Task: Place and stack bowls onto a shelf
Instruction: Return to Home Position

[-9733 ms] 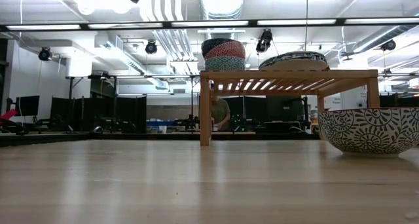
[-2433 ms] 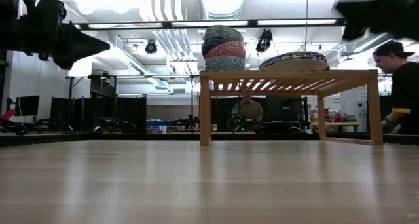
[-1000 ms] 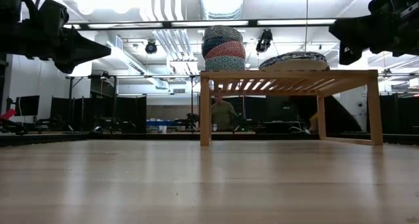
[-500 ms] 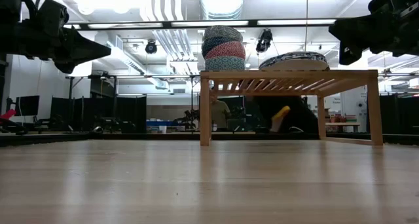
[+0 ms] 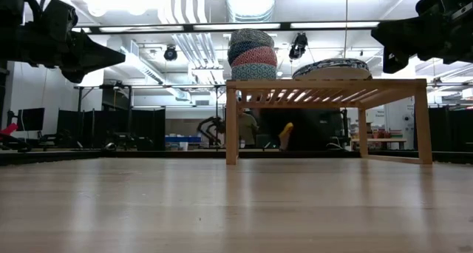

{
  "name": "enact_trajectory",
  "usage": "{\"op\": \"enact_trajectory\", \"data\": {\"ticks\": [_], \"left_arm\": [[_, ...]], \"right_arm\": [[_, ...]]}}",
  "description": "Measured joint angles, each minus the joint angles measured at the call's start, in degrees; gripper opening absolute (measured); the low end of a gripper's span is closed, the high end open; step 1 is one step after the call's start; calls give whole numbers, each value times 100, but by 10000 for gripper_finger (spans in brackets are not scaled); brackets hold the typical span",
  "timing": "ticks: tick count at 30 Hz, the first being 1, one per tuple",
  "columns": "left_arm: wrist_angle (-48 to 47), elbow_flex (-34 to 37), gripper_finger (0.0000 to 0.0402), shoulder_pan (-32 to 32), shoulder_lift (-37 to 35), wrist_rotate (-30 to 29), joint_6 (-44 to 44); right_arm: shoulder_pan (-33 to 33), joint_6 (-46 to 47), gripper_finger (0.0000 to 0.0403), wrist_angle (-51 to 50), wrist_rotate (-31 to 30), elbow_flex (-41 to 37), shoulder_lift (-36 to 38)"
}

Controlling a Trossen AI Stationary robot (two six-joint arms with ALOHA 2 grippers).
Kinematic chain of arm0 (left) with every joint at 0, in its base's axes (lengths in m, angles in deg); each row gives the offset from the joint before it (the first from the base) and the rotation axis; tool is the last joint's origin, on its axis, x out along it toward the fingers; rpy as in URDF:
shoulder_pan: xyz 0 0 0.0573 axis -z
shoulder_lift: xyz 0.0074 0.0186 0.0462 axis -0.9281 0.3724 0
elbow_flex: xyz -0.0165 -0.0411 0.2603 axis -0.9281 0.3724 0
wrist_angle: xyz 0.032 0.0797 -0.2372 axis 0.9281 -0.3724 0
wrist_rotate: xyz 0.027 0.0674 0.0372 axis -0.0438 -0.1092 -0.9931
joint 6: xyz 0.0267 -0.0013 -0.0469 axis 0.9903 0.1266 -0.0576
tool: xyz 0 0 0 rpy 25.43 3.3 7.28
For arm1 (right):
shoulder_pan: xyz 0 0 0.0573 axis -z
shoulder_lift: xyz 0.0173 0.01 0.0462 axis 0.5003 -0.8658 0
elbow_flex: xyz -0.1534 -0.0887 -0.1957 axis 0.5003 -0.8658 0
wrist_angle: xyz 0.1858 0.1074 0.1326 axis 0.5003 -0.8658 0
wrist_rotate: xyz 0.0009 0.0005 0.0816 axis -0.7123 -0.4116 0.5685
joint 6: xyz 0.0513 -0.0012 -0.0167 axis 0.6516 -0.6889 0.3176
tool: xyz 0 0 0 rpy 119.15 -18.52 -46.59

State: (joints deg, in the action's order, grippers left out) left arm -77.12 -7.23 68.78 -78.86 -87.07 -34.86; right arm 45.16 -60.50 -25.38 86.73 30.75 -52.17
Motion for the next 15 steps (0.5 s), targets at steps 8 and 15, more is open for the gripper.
{"op": "enact_trajectory", "data": {"ticks": [8, 15], "left_arm": [[-2, 0, 13, 0, 0, -1, 0], [-2, 0, 13, 0, 0, 0, 0]], "right_arm": [[-1, 1, 70, 0, 0, 0, 0], [0, -5, 78, 0, 0, 0, 0]]}}
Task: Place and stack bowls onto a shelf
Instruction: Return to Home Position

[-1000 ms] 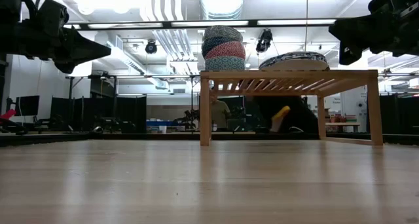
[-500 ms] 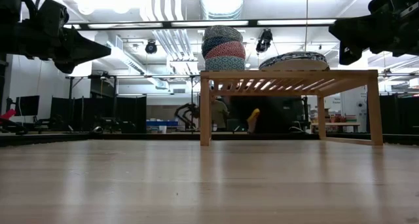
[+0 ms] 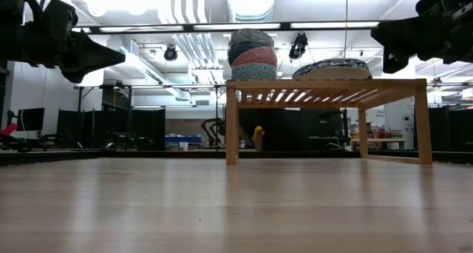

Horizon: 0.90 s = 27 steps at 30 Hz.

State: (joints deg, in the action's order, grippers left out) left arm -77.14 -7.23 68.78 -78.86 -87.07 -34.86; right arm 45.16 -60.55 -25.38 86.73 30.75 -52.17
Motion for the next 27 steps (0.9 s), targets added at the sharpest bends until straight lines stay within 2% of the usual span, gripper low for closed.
{"op": "enact_trajectory", "data": {"ticks": [27], "left_arm": [[0, 0, 13, 0, 0, -1, 0]], "right_arm": [[-1, 2, 68, -1, 0, 0, 0]]}}
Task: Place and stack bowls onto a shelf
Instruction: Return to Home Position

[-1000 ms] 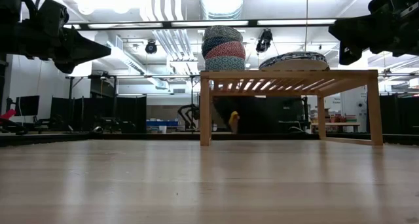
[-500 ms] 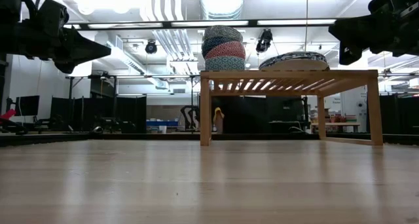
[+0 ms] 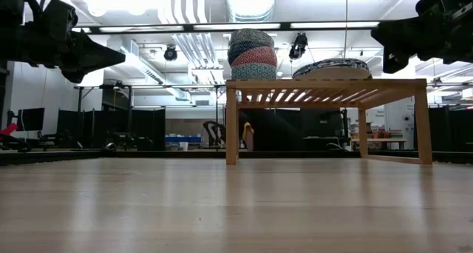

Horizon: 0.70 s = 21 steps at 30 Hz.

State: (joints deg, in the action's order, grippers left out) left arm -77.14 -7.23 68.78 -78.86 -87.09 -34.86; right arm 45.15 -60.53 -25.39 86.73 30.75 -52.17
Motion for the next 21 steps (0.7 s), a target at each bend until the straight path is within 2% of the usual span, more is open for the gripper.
{"op": "enact_trajectory", "data": {"ticks": [11, 21], "left_arm": [[-1, 0, 13, 0, 0, 1, 0], [0, 0, 13, 0, 0, 0, 0]], "right_arm": [[0, 5, 79, 0, 0, 0, 0], [-1, -2, 69, 1, 0, 0, 0]]}}
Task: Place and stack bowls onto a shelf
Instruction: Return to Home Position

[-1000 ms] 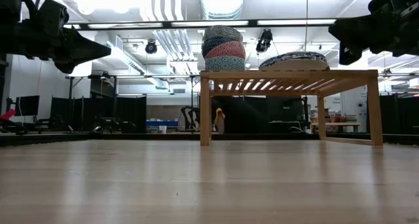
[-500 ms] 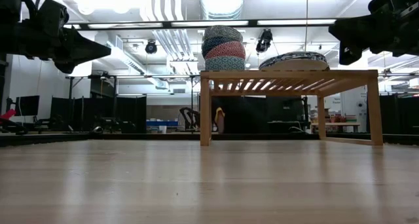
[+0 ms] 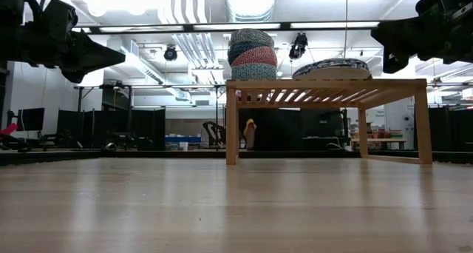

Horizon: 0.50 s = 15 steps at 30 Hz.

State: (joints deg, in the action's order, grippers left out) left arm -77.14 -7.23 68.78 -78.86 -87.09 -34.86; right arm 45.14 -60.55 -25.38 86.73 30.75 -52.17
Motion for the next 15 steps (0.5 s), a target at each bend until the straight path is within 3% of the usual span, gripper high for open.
{"op": "enact_trajectory", "data": {"ticks": [15], "left_arm": [[-1, 0, 13, 2, 0, 2, 0]], "right_arm": [[1, 4, 77, -1, 0, 0, 0]]}}
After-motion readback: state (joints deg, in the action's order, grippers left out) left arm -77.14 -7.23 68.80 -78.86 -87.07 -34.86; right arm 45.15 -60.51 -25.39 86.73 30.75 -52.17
